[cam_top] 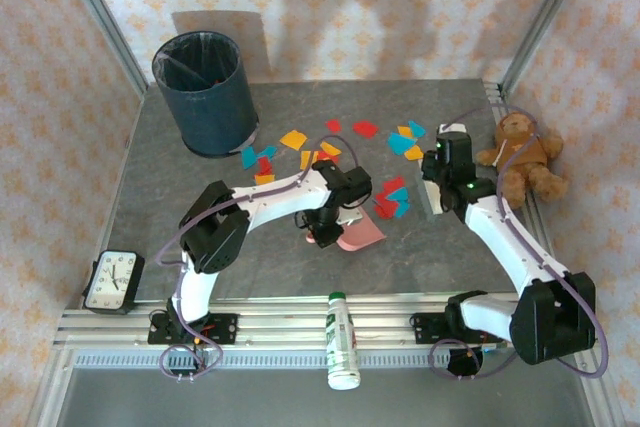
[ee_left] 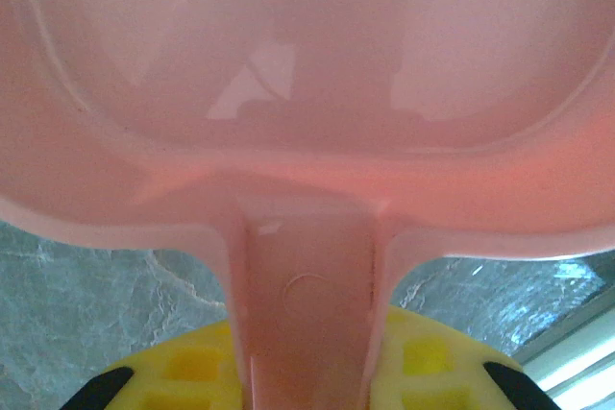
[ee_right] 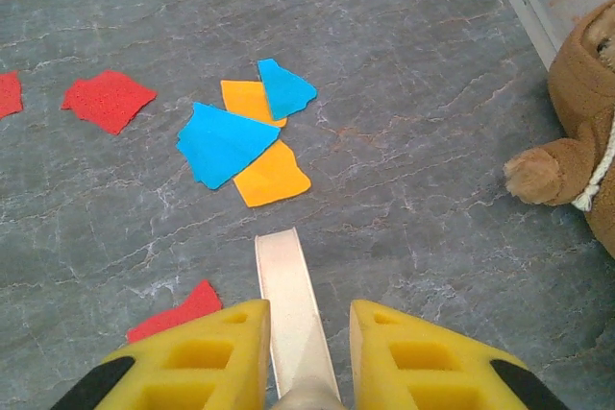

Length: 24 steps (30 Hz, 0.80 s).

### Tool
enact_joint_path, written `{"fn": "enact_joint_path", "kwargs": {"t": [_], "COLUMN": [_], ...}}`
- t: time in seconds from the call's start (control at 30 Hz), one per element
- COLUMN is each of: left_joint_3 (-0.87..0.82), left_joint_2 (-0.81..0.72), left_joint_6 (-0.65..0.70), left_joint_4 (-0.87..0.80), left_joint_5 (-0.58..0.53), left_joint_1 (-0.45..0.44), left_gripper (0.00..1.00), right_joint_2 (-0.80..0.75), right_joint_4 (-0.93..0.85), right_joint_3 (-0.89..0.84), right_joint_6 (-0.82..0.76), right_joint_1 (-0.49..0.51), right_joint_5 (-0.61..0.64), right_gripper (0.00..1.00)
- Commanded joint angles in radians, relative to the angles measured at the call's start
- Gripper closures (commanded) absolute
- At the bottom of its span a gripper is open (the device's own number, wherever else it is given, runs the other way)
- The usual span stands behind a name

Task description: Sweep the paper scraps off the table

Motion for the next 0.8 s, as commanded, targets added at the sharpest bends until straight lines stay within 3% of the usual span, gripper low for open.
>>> {"fn": "enact_joint_path", "kwargs": {"t": [0.0, 0.77], "left_joint_3": [0.046, 0.124], "left_joint_2": [0.033, 0.124], "left_joint_6": [0.010, -0.040], "left_joint_4": [-0.043, -0.014], "left_joint_5": [-0.006, -0.007], "left_joint_1": [-0.009, -0.009], "left_gripper": [1.00, 1.00], "right_joint_2": [0.022, 0.005], "right_joint_4": [0.030, 0.014], "right_joint_3": [0.023, -0.059], "right_joint_6": [0.021, 0.034], "right_joint_1": [0.012, 0.071], "right_joint_5": [-0.017, -0.144], "right_gripper": [1.00, 1.00]}}
